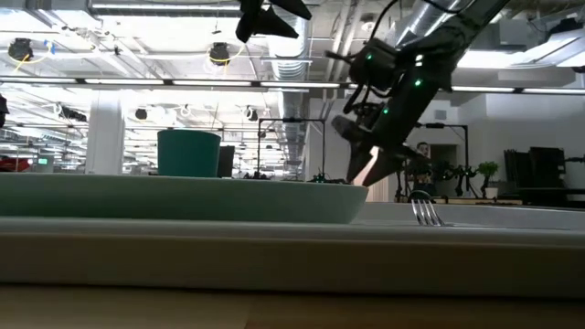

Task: Pick and place plate/cup/fork/spoon on tray
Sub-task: Put the orange spoon on the gray tray to the right of the orange fork

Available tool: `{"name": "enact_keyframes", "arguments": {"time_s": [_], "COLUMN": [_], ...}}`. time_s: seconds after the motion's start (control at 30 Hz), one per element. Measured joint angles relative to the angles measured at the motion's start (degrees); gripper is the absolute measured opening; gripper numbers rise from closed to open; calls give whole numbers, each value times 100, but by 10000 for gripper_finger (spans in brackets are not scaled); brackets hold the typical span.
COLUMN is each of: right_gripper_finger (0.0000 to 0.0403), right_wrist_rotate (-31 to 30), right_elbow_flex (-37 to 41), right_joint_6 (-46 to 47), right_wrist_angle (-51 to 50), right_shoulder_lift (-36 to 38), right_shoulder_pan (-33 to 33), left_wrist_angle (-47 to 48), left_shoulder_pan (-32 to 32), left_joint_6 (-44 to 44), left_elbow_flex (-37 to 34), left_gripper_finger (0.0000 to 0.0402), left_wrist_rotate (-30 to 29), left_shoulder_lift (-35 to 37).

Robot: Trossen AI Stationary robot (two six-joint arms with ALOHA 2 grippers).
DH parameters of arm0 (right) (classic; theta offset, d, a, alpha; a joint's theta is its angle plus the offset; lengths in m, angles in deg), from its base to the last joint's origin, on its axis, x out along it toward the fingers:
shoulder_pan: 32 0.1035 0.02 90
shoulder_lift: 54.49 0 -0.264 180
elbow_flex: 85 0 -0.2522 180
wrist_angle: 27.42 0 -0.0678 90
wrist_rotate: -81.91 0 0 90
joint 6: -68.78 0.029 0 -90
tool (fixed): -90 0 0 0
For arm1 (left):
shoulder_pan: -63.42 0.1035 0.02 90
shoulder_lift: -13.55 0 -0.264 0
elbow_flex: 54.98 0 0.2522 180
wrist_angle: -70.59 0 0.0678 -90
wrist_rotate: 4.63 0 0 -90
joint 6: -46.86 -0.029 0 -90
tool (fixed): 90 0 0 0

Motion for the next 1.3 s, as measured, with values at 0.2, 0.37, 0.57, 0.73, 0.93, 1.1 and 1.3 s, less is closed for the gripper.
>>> {"name": "enact_keyframes", "arguments": {"time_s": [0.2, 0.37, 0.57, 0.73, 0.93, 1.1, 1.3], "right_gripper_finger": [190, 184, 170, 160, 143, 128, 113], "right_wrist_rotate": [40, 27, -586, -742, -133, -59, -115], "right_elbow_flex": [-432, -756, -649, -195, 251, -160, -911], "right_joint_6": [-490, -984, -994, -662, -646, -644, -785], "right_wrist_angle": [-361, -1731, -3415, -2865, -1273, -931, -1567], "right_shoulder_lift": [-193, 197, 1180, 1443, 708, 11, -534], "right_shoulder_pan": [-257, -502, -545, -807, -1229, -1424, -1527], "left_wrist_angle": [-76, 43, 43, -112, 51, 91, 91], "left_shoulder_pan": [99, 376, 671, 773, 732, 721, 721], "left_joint_6": [87, 202, 217, 217, 254, 257, 218], "left_elbow_flex": [-85, -120, -129, -129, -129, -129, -129], "left_gripper_finger": [230, 230, 230, 230, 230, 230, 230], "left_wrist_rotate": [27, 98, 95, 100, 123, 134, 126], "left_shoulder_lift": [-126, -262, -262, -260, -260, -260, -260]}}
